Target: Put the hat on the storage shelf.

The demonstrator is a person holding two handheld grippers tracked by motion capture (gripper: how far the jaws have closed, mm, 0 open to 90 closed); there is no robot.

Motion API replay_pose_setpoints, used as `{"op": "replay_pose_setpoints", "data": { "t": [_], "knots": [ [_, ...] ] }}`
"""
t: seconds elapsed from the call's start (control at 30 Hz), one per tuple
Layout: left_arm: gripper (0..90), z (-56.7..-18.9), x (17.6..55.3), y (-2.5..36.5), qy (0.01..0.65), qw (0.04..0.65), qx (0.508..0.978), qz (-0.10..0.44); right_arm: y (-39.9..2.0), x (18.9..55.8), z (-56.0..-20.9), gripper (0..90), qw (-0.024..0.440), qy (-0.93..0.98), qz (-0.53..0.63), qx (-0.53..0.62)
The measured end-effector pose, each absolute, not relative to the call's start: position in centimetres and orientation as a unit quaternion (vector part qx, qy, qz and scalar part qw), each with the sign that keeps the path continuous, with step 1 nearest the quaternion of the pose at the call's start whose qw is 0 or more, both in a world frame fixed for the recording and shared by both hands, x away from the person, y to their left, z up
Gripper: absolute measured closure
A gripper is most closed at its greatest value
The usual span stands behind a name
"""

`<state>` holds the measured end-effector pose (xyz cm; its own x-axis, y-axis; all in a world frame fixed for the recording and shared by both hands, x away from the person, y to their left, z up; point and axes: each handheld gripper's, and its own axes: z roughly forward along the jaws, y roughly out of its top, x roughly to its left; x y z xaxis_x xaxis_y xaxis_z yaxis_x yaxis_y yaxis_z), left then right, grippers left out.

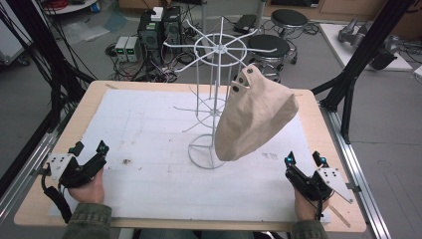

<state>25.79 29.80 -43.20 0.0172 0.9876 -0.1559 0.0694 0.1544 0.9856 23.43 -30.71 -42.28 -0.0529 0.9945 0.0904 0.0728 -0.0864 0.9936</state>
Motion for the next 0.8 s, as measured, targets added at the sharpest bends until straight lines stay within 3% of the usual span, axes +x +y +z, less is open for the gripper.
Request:
{"op": "replay_pose_setpoints", "data": {
  "t": [0.8],
  "knots": [
    [25.0,-43.29,25.86,29.74,0.549,0.525,0.483,0.437,-30.48,23.51,-42.46,19.3,0.425,0.518,0.524,0.526]
  ]
}}
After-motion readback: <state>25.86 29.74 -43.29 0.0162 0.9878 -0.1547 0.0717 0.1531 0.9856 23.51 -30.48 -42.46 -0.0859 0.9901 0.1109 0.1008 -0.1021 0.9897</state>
